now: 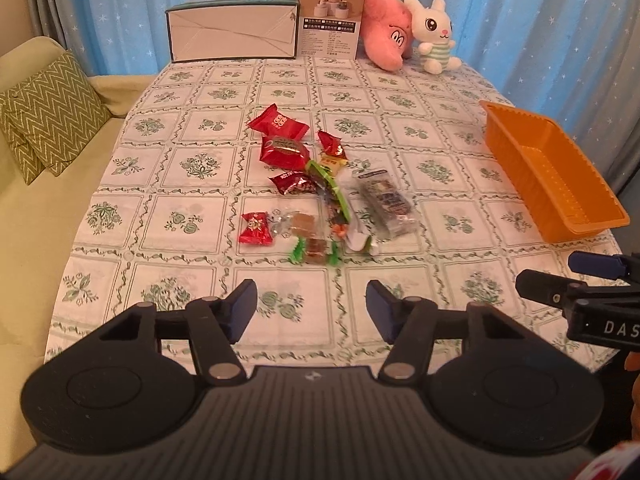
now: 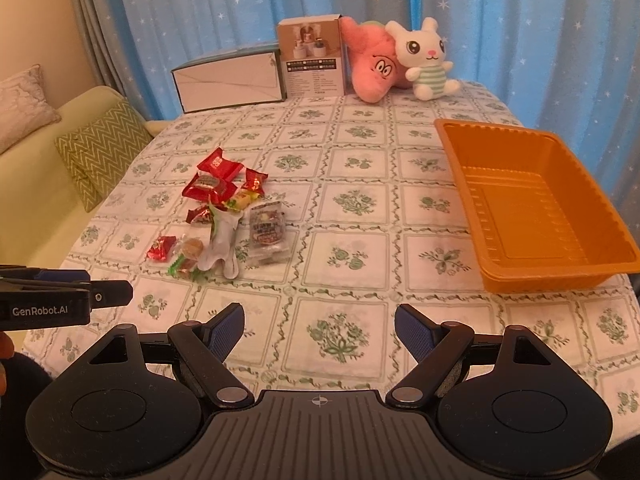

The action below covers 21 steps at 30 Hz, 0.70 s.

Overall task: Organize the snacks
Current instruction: 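Grasp the clear snack packet with the right tool while the left tool grasps the green candy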

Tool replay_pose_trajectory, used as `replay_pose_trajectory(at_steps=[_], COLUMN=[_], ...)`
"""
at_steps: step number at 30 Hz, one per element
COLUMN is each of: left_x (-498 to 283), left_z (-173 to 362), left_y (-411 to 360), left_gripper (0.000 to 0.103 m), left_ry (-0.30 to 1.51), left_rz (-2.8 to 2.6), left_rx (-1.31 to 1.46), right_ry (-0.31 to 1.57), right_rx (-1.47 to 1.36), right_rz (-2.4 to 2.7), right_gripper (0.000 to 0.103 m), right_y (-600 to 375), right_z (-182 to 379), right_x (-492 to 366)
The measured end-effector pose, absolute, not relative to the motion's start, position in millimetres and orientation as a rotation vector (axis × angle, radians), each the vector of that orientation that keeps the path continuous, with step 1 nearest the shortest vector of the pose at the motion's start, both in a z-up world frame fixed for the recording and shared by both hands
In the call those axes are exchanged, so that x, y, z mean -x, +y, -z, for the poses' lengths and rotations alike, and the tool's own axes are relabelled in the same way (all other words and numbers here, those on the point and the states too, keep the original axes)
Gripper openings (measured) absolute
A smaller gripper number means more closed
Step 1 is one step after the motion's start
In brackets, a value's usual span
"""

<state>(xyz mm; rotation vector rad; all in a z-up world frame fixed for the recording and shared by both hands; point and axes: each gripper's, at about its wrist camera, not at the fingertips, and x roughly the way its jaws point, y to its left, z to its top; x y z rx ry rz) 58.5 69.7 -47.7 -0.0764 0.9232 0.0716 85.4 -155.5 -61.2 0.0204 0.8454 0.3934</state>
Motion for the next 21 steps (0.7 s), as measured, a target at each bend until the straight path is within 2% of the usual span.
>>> replay_pose_trajectory(at_steps=[9, 11, 14, 19, 21], left_x=[-107.1, -115.2, -125.3, -137.6, -140.5], left_z=[86.8, 94.4, 101.8, 112.0, 115.7], left_y=[81.5, 83.4, 84.4, 82.5, 80.8], left_gripper=[0.040, 0.039, 0.038, 0.038, 0.034], left_ry=[0.985, 0.981, 0.985, 0.993, 0.998], left_rz=[0.037, 0.054, 0.079, 0.090, 0.097], left_rx=[0.075, 0.076, 0.068, 0.045, 0.029], right_ry=[0.840, 0.843, 0.861, 0.881, 0.885], right_rx=[-0.005, -0.003, 0.002, 0.000, -0.001], right_rz=[-0.420, -0.420, -0.421, -0.408, -0.404], right_gripper=[0.083, 0.081, 0.071, 0.071, 0.071], right_y=[-135.5, -133.0, -129.9, -129.1, -129.3], right_z=[81.4, 87.2, 95.8, 107.8, 110.2], right_x=[-117.0, -123.7, -133.2, -144.5, -147.3])
